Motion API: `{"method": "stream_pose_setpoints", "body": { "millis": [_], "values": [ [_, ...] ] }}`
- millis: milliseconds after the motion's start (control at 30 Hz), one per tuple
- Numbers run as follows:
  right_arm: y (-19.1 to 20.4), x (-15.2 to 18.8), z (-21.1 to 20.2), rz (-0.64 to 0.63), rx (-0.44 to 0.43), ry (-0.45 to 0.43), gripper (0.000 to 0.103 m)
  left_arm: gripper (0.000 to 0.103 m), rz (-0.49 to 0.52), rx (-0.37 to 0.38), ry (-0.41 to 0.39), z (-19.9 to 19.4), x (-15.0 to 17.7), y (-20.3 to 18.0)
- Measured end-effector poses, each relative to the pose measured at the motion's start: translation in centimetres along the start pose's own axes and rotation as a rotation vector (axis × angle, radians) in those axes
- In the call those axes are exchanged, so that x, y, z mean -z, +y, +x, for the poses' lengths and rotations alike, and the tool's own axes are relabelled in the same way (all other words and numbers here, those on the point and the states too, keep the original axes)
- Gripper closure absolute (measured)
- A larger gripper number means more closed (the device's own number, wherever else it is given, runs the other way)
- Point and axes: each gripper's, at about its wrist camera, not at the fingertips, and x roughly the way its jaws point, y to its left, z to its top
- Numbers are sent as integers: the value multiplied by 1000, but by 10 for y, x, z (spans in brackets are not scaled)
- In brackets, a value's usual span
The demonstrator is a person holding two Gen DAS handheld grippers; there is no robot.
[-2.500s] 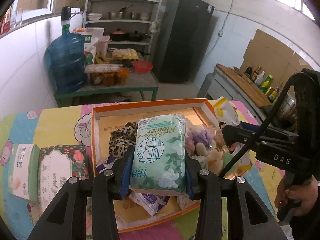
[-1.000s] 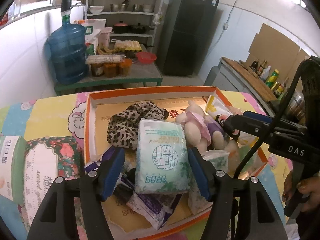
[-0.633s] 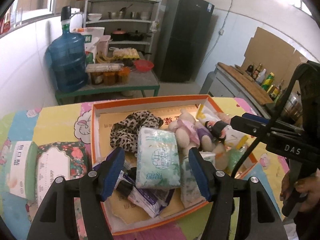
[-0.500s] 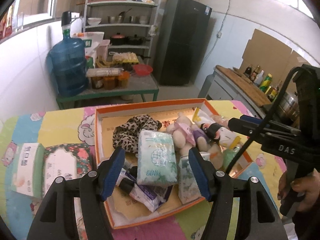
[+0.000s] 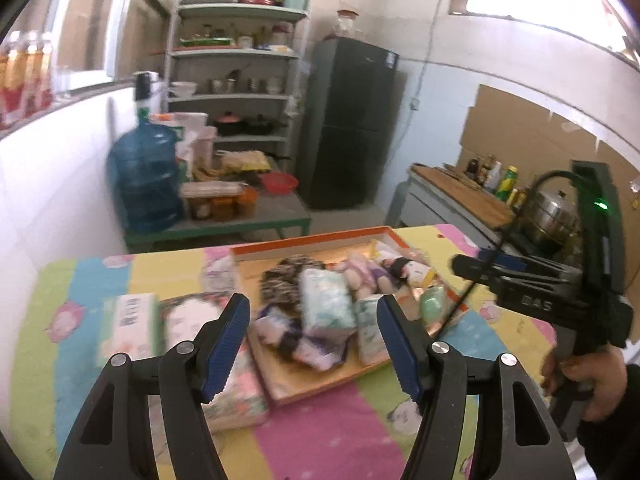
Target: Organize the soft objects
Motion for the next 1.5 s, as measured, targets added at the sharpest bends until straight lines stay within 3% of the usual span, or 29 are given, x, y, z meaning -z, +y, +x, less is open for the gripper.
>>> {"method": "stream_pose_setpoints", "body": {
  "millis": [133, 267, 367, 733, 867, 1067, 1500],
  "values": [
    [25, 16, -28, -1, 65, -39, 48, 35, -16, -30, -25, -36, 7, 16],
    [50, 30, -59, 7, 91, -81, 48, 35, -4, -121, -66, -76, 17, 23],
    [69, 39, -84, 8, 99, -107, 48, 35, -10, -139, -86, -102, 24, 27],
    [136, 66, -192, -18, 169, -266, 48, 35, -1, -236, -171, -203, 41, 15],
    [160, 78, -215, -25, 196, -254, 48, 35, -37, -273, -197, -234, 50, 12],
    [171, 100, -236, 22, 163, -223, 48, 35, -60, -324, -195, -267, 70, 8],
    [185, 121, -269, 15, 160, -249, 48, 35, -44, -327, -226, -301, 81, -1]
  ]
}}
